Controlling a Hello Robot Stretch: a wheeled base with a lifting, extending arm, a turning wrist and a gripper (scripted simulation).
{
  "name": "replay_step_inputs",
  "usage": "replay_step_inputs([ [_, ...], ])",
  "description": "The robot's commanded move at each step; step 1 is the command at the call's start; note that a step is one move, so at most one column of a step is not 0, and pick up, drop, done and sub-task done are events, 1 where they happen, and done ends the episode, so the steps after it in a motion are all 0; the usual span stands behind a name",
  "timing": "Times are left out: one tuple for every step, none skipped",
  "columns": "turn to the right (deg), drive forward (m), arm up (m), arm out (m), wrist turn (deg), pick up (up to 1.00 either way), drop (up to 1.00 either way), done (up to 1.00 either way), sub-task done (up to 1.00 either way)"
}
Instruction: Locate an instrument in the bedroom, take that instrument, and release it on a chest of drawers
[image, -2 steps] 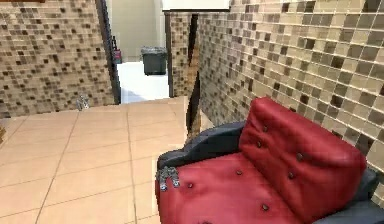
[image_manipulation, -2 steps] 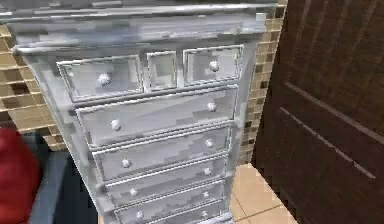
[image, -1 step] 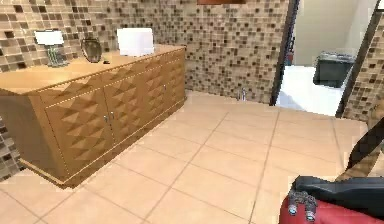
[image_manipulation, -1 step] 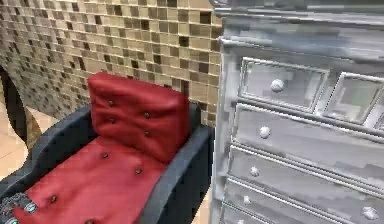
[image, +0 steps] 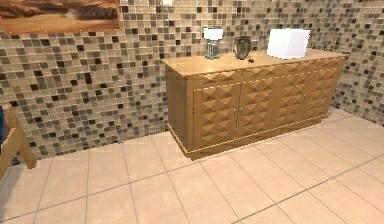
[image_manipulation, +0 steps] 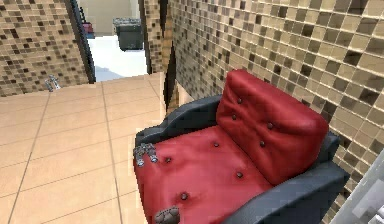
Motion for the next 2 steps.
replay_step_inputs([
  [0.0, 0.0, 0.5, 0.0, 0.0, 0.0, 0.0, 0.0, 0.0],
  [0.0, 0.0, 0.18, 0.0, 0.0, 0.0, 0.0, 0.0, 0.0],
])
